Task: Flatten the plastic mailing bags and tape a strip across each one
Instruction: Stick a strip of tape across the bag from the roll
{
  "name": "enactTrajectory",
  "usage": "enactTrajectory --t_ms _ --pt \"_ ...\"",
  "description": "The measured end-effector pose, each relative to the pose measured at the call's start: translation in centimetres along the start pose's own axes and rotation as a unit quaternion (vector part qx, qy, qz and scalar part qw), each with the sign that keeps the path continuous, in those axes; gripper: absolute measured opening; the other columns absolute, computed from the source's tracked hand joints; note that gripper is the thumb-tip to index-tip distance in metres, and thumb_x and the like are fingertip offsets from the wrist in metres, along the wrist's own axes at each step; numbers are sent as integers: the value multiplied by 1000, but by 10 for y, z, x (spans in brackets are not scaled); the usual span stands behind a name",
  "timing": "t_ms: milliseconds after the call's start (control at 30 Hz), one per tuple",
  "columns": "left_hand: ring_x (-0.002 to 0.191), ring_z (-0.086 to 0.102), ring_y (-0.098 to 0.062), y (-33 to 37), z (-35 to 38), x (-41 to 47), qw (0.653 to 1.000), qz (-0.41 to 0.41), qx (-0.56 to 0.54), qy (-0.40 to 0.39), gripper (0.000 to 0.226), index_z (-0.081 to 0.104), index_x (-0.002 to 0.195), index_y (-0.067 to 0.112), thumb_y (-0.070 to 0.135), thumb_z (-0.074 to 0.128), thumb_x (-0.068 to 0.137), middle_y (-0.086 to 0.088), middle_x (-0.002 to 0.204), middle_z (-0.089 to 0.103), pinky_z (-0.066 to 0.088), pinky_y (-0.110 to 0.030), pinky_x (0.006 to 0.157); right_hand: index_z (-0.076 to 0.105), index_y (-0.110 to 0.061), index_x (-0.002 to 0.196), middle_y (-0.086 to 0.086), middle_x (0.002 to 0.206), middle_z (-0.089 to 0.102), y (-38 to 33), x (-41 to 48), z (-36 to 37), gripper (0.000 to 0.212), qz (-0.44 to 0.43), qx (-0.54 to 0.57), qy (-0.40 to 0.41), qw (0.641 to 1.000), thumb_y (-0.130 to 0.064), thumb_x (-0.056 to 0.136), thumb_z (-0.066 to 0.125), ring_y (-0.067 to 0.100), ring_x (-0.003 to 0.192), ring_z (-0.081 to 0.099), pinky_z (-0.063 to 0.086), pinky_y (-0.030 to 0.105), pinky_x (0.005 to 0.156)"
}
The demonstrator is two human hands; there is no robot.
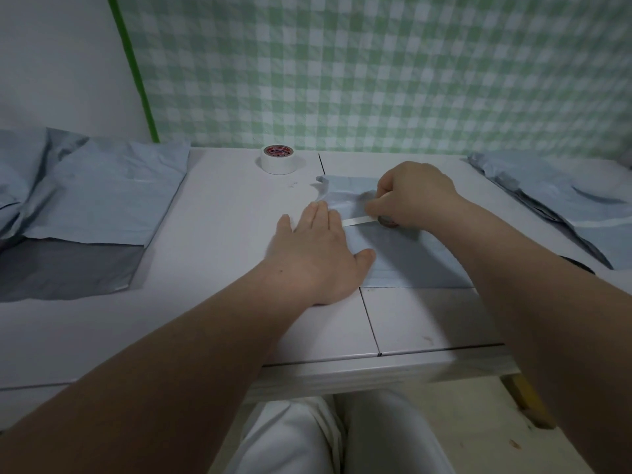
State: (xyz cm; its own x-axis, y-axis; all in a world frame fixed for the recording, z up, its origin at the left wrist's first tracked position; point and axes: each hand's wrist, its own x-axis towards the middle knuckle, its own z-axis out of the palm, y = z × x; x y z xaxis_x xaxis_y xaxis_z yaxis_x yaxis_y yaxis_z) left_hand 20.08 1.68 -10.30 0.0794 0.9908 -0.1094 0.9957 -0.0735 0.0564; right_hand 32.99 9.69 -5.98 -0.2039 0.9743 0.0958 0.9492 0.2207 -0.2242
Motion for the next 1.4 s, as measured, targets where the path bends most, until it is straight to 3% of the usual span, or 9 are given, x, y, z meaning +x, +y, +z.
enactTrajectory --t_ms 300,433,600,867,1000,1100,1200,1267,1400 --pt "147 -11 -17 0 3 2 1000 0 -5 14 81 -1 151 8 62 13 93 -6 160 -7 2 -50 117 65 -22 89 -1 84 61 -3 -8 21 13 -60 -143 118 981 -26 83 54 20 84 38 24 32 74" --pt "146 -11 -17 -1 3 1 1000 0 -6 12 81 -2 151 8 63 13 93 -6 160 -8 1 -50 117 56 -17 79 -3 64 39 1 -12 27 12 -84 -182 154 968 -25 86 51 20 80 33 21 32 71" --pt "147 -10 -18 -1 4 2 1000 1 -1 20 80 -2 151 7 62 11 93 -7 160 -7 2 -50 117 44 -14 52 -2 49 25 4 -20 38 34 -112 -154 286 939 -19 65 74 19 53 27 20 28 53" --pt "147 -2 -21 5 3 -4 994 37 59 87 72 8 150 2 51 14 97 -11 159 4 0 -45 118 53 -9 62 7 52 46 9 -23 49 23 -120 -91 318 936 -20 69 72 20 57 32 21 27 48" --pt "136 25 -21 12 4 -6 990 96 6 108 57 26 144 6 42 22 100 -11 144 34 15 -34 114 59 -7 67 10 57 52 13 -21 51 21 -119 -65 334 933 -24 70 71 28 59 47 24 28 49" --pt "130 31 -22 16 7 -6 990 91 -27 99 61 28 143 8 48 21 98 -10 137 38 20 -36 113 59 -8 70 9 58 53 13 -22 53 20 -124 -61 344 929 -26 72 68 28 62 47 25 29 50" --pt "134 28 -23 18 8 -6 993 71 -38 90 65 22 145 7 50 21 97 -11 142 34 20 -38 114 57 -12 82 4 71 55 13 -25 48 26 -84 -27 290 953 -38 83 59 23 73 43 29 32 58" --pt "134 27 -23 21 6 -7 995 58 -27 79 65 24 145 5 49 19 97 -11 143 32 19 -38 114 55 -16 91 -1 79 57 17 -28 39 31 -55 81 218 971 -47 88 53 20 79 47 36 32 64" --pt "125 36 -25 30 -2 -4 997 37 -9 62 60 39 135 4 48 18 98 -12 130 42 22 -38 110 61 -19 98 -8 91 64 31 -33 25 26 -55 290 100 950 -43 90 55 10 85 56 42 17 73"
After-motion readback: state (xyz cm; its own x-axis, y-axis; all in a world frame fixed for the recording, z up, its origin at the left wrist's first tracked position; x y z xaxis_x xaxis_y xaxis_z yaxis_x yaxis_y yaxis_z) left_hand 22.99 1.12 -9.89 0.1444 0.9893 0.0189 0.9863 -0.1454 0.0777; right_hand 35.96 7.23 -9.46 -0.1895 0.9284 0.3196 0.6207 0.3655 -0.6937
